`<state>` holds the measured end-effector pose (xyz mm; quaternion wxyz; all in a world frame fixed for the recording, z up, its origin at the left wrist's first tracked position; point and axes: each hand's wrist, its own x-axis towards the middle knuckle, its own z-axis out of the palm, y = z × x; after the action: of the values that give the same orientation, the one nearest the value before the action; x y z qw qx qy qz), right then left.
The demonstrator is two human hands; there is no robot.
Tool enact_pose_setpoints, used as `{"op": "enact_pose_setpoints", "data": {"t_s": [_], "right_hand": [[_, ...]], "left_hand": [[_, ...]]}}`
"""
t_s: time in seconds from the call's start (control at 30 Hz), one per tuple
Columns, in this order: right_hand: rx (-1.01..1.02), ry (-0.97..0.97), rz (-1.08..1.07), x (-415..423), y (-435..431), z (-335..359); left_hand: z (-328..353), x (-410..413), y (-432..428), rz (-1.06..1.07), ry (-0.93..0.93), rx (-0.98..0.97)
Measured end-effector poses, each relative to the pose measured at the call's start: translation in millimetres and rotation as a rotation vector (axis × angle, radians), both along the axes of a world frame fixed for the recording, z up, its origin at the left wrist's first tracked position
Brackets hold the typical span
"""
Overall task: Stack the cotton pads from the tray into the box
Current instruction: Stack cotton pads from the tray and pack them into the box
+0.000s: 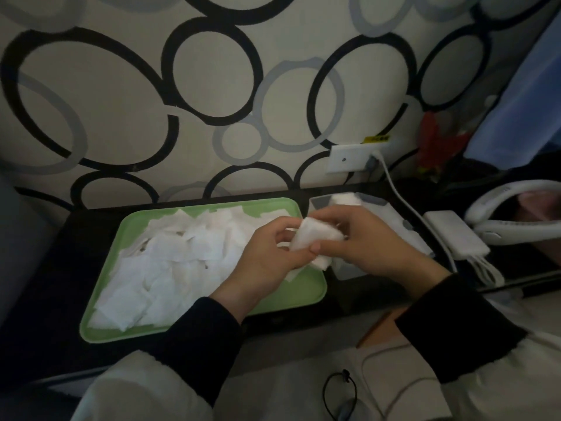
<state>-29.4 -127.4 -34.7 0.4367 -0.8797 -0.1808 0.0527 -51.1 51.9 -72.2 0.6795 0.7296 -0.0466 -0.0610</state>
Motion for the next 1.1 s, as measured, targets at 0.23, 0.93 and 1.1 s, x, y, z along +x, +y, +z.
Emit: {"op": "enact_pose_setpoints", "data": {"t_s": [0.23,0.93,1.1], "right_hand": [[0.289,0.017,-0.255,22,-83,16],[-0.021,0.110,0.013,53,-130,-20],[-0.169,0.100,0.054,53,-130,-19]], "left_hand": [[-5,13,-41,0.072,-0.283,0.405],[-28,55,-87,-0.199,-0.191,0.452],[-29,53,-88,-0.209,-0.090,0.377]]}}
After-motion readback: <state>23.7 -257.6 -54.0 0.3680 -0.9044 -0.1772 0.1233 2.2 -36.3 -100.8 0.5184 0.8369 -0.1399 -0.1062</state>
